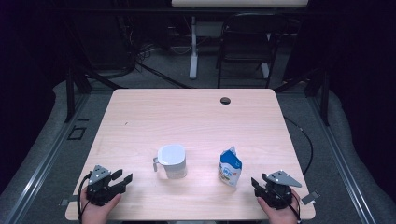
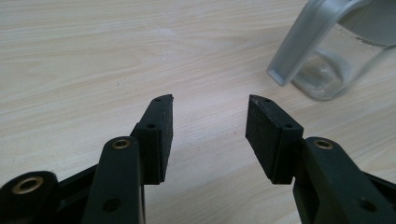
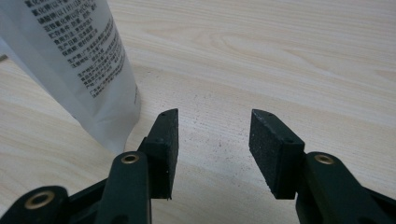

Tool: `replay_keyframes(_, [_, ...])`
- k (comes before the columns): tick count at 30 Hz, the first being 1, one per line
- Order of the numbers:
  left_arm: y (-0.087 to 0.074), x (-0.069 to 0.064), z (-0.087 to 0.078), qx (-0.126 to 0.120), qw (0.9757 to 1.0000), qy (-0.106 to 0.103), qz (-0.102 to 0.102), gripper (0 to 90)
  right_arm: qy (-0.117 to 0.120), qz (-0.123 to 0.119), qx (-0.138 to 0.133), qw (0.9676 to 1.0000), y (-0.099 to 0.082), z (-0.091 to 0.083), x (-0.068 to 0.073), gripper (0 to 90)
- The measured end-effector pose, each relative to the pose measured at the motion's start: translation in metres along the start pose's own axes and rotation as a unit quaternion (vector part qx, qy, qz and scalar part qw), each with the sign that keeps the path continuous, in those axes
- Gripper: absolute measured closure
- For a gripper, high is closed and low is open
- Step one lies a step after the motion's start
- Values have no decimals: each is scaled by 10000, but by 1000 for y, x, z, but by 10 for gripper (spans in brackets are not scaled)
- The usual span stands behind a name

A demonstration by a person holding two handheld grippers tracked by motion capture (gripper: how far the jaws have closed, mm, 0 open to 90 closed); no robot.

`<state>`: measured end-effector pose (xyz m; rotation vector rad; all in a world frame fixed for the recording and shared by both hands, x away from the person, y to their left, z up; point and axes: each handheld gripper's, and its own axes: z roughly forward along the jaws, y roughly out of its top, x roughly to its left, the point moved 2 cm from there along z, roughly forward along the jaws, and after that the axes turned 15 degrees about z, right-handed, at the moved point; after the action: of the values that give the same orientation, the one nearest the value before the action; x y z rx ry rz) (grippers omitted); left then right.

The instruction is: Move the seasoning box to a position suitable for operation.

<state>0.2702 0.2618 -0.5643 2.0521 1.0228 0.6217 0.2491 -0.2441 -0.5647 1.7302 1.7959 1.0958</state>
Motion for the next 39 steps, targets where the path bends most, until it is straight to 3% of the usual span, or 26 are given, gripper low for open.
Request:
replay_keyframes(2, [3,-2,0,-65,9999,-79,-65,520,23,2,5,10000,-1,1,0,522])
replay_keyframes(10, [21,-14,3,-207,9995,-239,1,528,101,-85,222,9997,-3,2,1,536])
replay_keyframes(16, [35,-25,12,-177,9988,-362,292,537,131,-169,187,9996,-2,1,2,496])
replay_keyframes(19, [38,-28,18,-209,9984,-414,339,524,118,-201,156,9996,-2,2,4,479])
replay_keyframes(24, [44,-30,26,-213,9982,-420,379,492,179,-48,120,9998,-1,3,4,399])
replay_keyframes(27, [46,-30,30,-243,9979,-468,367,476,327,126,198,9992,0,2,3,436])
replay_keyframes(32, [48,-29,36,-28,9980,-472,410,506,215,-134,55,9997,1,0,5,463])
replay_keyframes(39, [51,-33,42,-34,9974,-443,560,513,347,84,-97,9993,2,0,7,402])
